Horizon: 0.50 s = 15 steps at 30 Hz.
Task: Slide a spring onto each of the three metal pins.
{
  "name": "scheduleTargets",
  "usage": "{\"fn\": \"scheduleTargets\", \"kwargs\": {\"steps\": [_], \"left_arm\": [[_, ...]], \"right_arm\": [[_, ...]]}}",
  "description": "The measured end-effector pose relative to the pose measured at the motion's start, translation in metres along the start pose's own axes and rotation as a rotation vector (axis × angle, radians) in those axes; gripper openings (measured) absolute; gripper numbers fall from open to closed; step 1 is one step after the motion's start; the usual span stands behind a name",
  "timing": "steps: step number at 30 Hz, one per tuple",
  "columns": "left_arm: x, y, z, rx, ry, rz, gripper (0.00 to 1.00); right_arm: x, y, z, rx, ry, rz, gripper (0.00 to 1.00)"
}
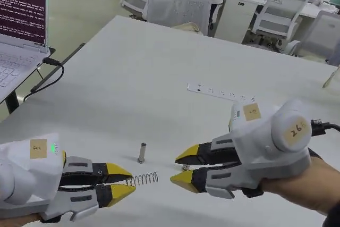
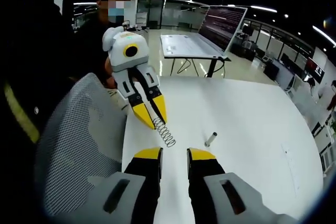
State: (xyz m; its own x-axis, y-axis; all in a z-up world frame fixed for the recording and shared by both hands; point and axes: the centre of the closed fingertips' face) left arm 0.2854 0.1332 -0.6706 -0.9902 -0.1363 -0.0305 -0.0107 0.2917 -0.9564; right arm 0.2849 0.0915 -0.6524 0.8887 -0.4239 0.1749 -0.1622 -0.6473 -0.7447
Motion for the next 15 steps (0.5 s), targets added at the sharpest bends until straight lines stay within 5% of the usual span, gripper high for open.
{"fn": "scheduleTargets", "kwargs": {"steps": [15], "left_arm": [[0.013, -0.027, 0.001, 0.050, 0.043, 0.047, 0.02]], "right_arm": [[-0.014, -0.005, 0.003, 0.026, -0.057, -0.022, 0.16]]}}
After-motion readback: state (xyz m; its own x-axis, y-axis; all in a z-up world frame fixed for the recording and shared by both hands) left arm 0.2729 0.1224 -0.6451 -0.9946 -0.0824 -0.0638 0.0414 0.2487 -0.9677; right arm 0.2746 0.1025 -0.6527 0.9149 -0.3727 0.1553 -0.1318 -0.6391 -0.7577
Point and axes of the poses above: the centre of the closed fingertips' face, and the gripper's own axes: z roughly forward along the fingers, x roughly to its right, y roughly out of its underside, and after that the axes turned 7 degrees about y, right-handed
